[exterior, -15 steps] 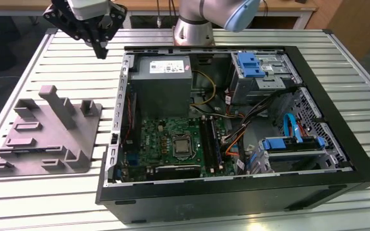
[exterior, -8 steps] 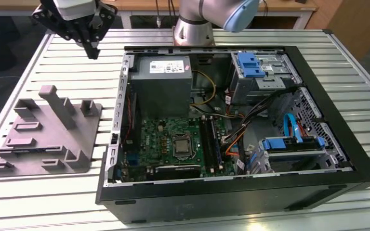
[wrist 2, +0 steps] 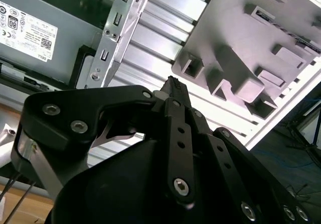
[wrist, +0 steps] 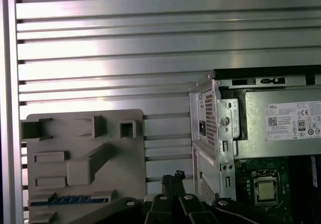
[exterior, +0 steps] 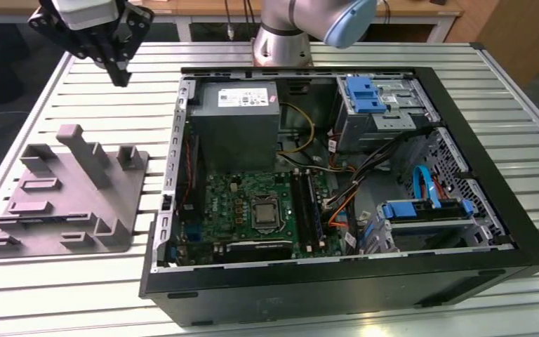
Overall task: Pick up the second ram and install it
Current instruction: 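Reach for the second ram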
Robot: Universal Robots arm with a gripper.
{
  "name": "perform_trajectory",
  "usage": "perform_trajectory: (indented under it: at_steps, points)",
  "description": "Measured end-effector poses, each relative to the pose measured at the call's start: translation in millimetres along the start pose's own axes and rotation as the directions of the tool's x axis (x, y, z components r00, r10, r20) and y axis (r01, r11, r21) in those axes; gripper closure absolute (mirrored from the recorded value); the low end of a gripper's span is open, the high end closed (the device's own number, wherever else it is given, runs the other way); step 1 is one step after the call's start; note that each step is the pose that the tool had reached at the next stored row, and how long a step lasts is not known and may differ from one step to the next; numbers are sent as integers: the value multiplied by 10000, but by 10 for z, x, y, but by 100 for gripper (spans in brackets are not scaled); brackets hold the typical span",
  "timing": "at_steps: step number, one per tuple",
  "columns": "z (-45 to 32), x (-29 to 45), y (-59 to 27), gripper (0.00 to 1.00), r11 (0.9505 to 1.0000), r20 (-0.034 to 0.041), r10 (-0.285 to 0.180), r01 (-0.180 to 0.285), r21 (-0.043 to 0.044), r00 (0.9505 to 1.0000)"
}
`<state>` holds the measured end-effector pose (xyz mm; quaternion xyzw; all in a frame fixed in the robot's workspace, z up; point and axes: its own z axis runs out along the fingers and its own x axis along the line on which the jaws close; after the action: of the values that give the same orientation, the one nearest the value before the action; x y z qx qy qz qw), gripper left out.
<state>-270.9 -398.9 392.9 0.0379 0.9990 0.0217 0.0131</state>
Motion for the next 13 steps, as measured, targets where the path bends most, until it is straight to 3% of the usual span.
perform_trajectory:
  at_steps: [13]
  points:
    - [-4, 250, -19, 90, 10000, 0, 0, 0, 0, 10000]
